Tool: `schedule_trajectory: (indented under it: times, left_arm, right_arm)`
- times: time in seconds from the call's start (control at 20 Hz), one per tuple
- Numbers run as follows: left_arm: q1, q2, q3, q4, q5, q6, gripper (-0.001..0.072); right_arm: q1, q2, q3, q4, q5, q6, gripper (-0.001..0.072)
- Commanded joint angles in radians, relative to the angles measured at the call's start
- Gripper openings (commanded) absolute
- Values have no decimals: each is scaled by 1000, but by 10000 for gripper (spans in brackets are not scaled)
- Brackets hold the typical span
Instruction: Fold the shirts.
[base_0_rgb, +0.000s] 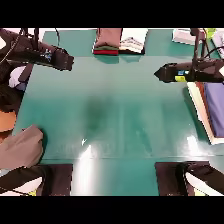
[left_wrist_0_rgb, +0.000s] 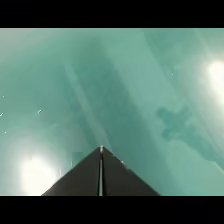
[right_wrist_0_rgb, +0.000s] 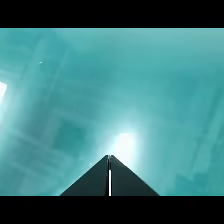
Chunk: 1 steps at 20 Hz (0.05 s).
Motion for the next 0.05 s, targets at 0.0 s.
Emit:
schedule_trajectory:
  times: [0.0]
  left_arm:
    - [0,0,0,0,2,0,28]
  right_arm:
    - [20,0,0,3,-12,-3,19]
